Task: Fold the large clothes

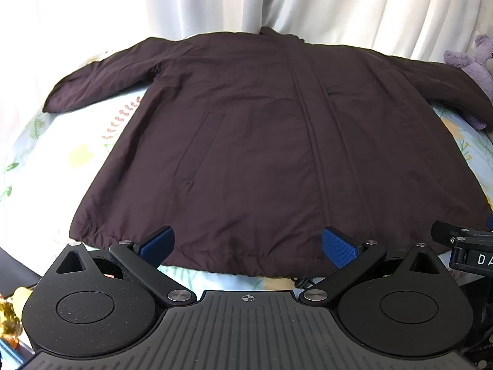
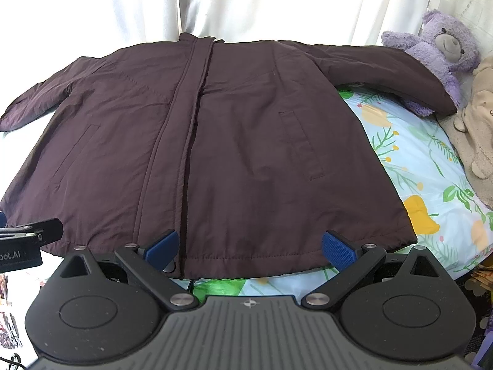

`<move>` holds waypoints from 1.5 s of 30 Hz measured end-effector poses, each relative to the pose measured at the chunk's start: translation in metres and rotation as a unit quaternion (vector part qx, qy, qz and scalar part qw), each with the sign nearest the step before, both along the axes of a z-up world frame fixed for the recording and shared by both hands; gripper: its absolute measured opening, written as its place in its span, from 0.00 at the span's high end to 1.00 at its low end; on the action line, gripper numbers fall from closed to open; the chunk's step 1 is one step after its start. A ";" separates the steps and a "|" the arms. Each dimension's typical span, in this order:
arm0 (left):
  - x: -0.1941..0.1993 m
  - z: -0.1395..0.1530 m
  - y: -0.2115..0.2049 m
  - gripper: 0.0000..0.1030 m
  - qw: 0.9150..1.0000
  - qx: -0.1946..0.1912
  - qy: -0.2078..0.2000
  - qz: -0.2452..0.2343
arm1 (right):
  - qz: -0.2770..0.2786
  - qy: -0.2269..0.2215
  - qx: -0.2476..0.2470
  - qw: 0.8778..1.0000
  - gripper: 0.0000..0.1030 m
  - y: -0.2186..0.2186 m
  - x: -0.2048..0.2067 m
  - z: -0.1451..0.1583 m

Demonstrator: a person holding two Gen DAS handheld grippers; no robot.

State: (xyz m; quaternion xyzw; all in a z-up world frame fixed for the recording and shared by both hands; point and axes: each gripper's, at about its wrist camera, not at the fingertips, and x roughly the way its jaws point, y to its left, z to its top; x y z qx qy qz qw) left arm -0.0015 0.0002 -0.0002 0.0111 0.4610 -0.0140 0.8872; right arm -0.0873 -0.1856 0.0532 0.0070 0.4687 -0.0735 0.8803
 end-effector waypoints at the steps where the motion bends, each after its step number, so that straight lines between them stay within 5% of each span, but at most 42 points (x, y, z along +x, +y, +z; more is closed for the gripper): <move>1: 0.000 0.000 0.000 0.00 1.000 0.000 0.000 0.000 | 0.000 -0.001 0.001 1.000 0.04 0.000 -0.001 0.000; 45: -0.002 -0.005 -0.003 0.00 1.000 0.000 0.006 -0.002 | -0.002 -0.002 0.005 1.000 0.04 -0.003 -0.001 -0.001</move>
